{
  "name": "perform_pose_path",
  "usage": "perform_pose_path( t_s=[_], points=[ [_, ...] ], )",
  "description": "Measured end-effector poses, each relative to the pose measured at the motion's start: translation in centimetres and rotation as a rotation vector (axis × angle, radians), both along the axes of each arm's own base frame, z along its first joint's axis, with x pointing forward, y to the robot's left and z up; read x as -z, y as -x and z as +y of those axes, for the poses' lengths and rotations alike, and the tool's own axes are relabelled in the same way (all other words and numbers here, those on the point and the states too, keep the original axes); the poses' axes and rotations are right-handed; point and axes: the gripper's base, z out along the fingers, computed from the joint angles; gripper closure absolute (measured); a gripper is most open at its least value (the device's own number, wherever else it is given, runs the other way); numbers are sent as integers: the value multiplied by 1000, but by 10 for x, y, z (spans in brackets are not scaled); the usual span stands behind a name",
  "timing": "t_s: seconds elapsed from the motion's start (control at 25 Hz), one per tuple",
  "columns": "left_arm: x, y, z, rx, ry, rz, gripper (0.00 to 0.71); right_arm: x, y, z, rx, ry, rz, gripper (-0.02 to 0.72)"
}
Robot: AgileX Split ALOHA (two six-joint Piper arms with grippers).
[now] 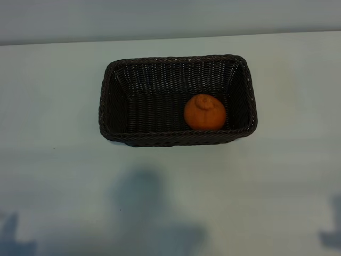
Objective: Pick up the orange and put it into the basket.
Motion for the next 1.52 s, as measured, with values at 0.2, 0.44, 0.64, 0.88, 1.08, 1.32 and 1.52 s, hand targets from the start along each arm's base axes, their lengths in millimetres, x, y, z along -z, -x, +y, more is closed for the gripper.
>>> perform_pose_path(
  t_s=[0.2,0.44,0.64,0.88,1.08,1.32,1.52],
  points=[
    [0,0,0,0,-1,0,203,0,0,0,-1,8,2,109],
    [0,0,0,0,-1,0,203,2,-3,-2,23,1,-11,109],
    [0,0,0,0,-1,0,203,4,-5,-3,51,-26,-22,109],
    [0,0,0,0,-1,0,203,4,-5,-4,56,-20,-22,109],
    [0,0,0,0,-1,0,203,4,-5,-4,57,-20,-23,109],
    [0,0,0,1,-2,0,203,4,-5,-4,58,-22,-23,109],
    [0,0,0,1,-2,0,203,3,-5,-4,58,-22,-23,110]
  ],
)
